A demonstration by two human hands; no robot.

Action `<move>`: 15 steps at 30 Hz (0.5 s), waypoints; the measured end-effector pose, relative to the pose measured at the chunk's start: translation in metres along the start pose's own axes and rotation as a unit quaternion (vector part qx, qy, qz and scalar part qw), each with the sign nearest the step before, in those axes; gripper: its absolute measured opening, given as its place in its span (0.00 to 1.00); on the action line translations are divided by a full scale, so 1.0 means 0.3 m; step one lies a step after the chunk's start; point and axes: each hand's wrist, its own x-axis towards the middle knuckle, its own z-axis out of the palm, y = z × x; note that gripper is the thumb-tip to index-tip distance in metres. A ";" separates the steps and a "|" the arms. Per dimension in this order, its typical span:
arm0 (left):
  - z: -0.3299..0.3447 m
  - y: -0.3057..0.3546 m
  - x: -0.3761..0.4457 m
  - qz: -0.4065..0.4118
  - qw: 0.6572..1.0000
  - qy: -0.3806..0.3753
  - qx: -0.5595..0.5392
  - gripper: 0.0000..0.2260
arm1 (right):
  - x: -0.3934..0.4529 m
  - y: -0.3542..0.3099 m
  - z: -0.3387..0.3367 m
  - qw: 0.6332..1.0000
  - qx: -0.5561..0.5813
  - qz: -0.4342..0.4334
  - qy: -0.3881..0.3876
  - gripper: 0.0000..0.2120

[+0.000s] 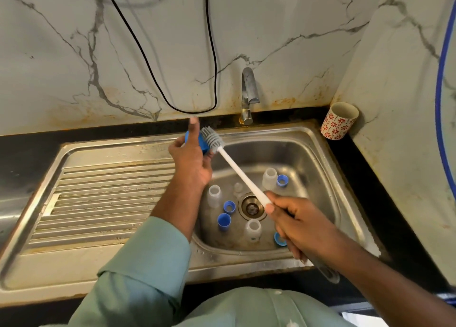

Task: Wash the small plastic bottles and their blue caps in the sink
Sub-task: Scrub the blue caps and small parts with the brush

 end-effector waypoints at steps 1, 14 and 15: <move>-0.004 -0.002 0.000 0.000 1.000 -0.014 0.008 0.28 | -0.003 0.001 -0.006 1.000 0.000 0.004 -0.002 0.12; -0.006 -0.041 0.003 0.029 0.998 0.021 0.049 0.16 | 0.044 -0.001 0.016 1.000 0.019 -0.004 0.017 0.15; -0.011 -0.021 0.013 0.039 0.998 0.040 0.026 0.15 | 0.027 0.004 0.012 1.000 0.011 0.001 0.003 0.14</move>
